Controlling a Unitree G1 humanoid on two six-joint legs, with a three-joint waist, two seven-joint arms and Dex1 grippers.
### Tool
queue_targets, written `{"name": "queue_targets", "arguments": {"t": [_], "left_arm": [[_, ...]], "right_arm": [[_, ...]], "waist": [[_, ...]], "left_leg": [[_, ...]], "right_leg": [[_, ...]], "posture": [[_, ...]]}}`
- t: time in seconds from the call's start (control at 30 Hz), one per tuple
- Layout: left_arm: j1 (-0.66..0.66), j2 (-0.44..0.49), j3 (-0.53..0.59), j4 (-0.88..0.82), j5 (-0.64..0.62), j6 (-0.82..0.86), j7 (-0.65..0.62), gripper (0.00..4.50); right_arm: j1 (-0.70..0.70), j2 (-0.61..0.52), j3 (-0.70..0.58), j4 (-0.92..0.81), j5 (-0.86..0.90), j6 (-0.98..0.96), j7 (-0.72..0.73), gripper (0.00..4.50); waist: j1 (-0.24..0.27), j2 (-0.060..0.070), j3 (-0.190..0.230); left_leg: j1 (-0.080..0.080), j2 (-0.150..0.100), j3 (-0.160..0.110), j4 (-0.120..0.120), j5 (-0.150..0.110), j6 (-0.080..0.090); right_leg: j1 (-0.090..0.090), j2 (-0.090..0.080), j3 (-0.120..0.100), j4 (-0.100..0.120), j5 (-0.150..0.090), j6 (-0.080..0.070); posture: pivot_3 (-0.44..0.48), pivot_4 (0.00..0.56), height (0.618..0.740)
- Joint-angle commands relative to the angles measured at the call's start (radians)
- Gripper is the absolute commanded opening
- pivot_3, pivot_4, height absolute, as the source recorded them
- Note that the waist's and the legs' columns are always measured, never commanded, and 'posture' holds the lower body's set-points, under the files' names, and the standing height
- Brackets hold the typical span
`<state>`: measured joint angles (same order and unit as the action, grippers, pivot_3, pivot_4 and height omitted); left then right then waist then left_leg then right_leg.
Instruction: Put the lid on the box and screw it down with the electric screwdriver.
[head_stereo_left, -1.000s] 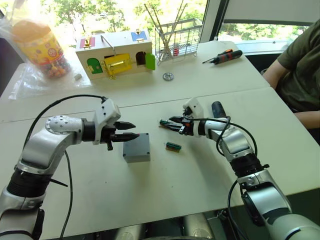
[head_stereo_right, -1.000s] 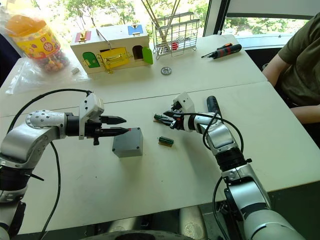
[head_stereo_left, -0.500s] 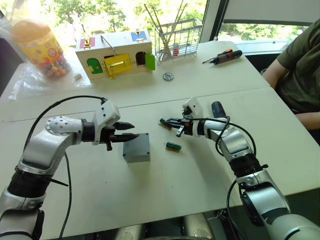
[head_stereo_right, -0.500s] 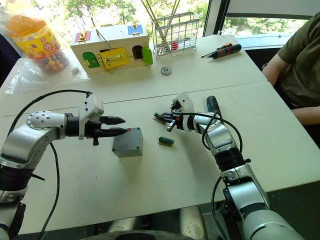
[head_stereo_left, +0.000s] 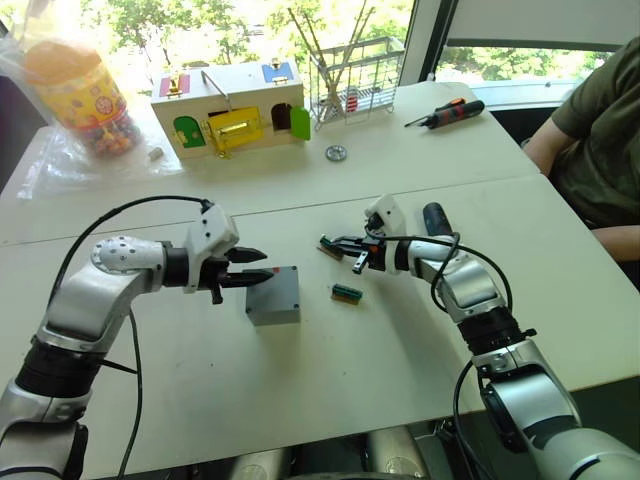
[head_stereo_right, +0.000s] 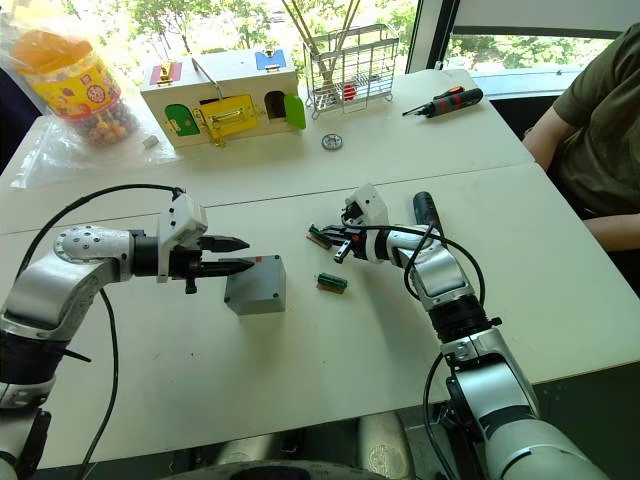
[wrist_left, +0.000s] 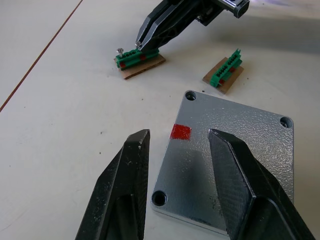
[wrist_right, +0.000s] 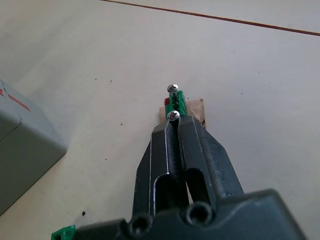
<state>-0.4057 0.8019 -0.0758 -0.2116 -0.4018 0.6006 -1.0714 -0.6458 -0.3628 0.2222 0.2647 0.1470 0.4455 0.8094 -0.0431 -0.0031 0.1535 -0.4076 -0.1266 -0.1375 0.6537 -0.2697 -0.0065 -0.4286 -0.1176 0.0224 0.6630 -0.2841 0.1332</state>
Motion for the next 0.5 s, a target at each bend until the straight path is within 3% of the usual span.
{"name": "queue_targets", "arguments": {"t": [0.03, 0.5], "left_arm": [[-0.003, -0.003, -0.002, -0.001, 0.007, -0.021, -0.004, 1.86], [-0.001, -0.01, -0.009, -0.01, 0.005, -0.02, 0.01, 1.86]], "right_arm": [[-0.016, 0.006, -0.024, -0.002, 0.003, 0.001, -0.009, 1.34], [-0.034, 0.019, -0.04, -0.001, 0.019, 0.011, -0.017, 1.34]], "waist": [[0.0, 0.0, 0.0], [0.0, 0.0, 0.0]], "left_leg": [[0.0, 0.0, 0.0, 0.0, 0.0, 0.0], [0.0, 0.0, 0.0, 0.0, 0.0, 0.0]], "right_leg": [[0.0, 0.0, 0.0, 0.0, 0.0, 0.0], [0.0, 0.0, 0.0, 0.0, 0.0, 0.0]], "posture": [[0.0, 0.15, 0.74], [0.0, 0.15, 0.74]]}}
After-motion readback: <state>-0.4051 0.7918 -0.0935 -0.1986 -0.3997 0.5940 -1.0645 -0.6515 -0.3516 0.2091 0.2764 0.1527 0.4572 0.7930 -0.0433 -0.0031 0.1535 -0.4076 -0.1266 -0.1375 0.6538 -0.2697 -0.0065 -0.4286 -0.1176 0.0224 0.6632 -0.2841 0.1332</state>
